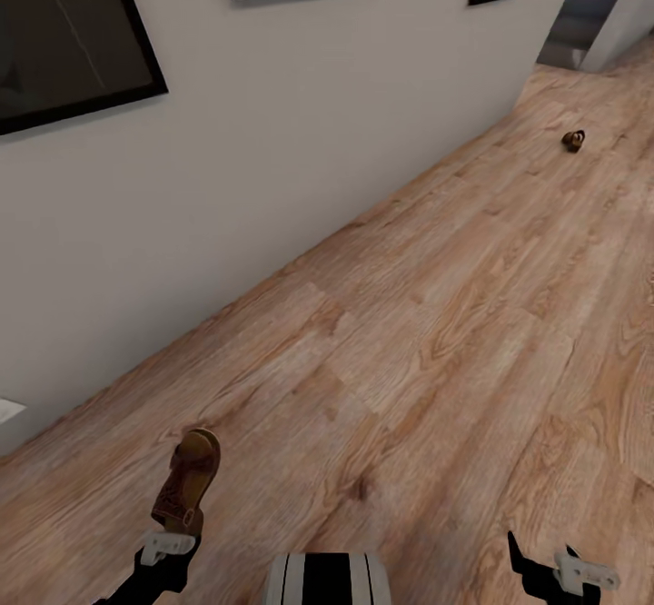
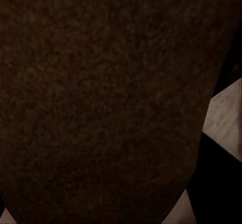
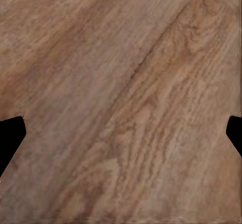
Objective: Pick up the two gym shoes and the two sandals from the corridor floor and place them onto the hallstand (shoe rack) in the corridor, making sure they are on the rack and not on the floor. Arrange them so the two gym shoes are next to each other and the two sandals are next to each other.
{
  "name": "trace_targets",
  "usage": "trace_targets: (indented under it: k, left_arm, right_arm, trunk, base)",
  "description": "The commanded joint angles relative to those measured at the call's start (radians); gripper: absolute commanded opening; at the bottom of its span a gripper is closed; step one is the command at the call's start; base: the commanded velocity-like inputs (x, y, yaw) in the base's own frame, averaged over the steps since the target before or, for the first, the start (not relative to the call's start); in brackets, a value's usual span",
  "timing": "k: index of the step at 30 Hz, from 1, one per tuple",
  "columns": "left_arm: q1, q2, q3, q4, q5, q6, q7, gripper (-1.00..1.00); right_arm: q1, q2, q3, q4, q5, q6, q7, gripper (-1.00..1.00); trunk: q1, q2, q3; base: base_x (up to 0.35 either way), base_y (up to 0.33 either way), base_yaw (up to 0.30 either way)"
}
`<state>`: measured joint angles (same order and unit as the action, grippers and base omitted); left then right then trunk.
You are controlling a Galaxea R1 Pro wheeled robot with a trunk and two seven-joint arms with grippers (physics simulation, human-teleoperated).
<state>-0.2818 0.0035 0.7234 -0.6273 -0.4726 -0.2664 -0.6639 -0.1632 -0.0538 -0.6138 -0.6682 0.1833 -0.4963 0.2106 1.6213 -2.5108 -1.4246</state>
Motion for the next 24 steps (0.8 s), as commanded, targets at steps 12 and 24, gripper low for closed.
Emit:
trace_targets:
  k: [12,24]
  left_arm:
    - [0.018,-0.001,0.012,0.012,-0.009,-0.049,-0.003,-1.0]
    - [0.034,-0.005,0.013,0.017,-0.006,-0.103,0.001,-1.0]
  right_arm:
    - [-0.001,0.003,-0.014,0.15,0.011,-0.071,0.01,1.0]
    - [-0.001,0.003,-0.013,0.152,0.012,-0.07,0.01,1.0]
  trunk:
    - [-0.006,0.003,0.062]
    - [-0.011,0.005,0.122]
  base:
    - [0.0,0.0,-0.203]
    - [0.0,0.0,-0.226]
